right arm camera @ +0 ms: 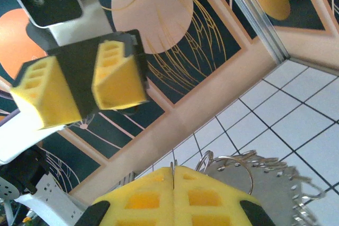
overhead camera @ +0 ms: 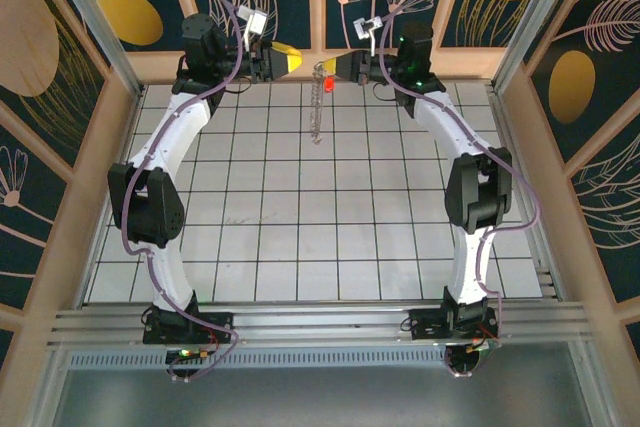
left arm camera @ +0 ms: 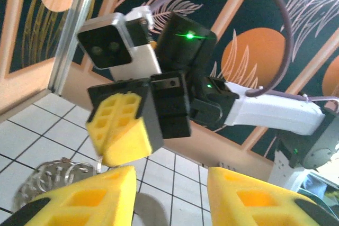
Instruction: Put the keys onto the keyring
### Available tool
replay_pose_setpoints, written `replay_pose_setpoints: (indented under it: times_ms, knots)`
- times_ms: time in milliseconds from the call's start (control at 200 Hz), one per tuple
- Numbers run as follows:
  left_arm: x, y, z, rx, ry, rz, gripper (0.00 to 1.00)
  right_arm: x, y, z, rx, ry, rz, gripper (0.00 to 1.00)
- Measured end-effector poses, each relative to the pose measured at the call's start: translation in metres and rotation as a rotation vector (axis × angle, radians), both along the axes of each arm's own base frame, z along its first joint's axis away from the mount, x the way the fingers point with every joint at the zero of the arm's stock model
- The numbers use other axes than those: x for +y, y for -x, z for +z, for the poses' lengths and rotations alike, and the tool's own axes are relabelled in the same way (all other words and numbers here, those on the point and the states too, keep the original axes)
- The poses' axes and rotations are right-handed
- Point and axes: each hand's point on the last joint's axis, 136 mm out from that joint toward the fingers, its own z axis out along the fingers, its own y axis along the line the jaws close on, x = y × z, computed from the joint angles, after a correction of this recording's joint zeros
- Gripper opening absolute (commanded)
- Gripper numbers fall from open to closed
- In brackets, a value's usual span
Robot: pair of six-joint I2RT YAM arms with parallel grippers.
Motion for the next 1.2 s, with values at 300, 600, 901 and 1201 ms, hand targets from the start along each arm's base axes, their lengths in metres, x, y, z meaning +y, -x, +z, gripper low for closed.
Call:
replay_pose_setpoints:
  times_ms: [300,600,901,1201]
  knots:
    - [-0.003,-0.005,-0.023,0.065,-0.019,-0.048,0.37,0.005,0.003,-0.008,0.017,0.002,0.035,0.00]
    - [-0.007,-0.005,-0.029,0.090,-0.024,-0.058,0.37,0.014,0.011,-0.005,0.013,-0.007,0.066,0.00]
    - [-0.013,-0.007,-0.040,0.117,-0.030,-0.069,0.37,0.015,0.012,-0.004,0.014,-0.008,0.069,0.00]
    - [-0.015,-0.008,-0.045,0.126,-0.032,-0.073,0.37,0.017,0.013,0.002,0.001,-0.013,0.071,0.00]
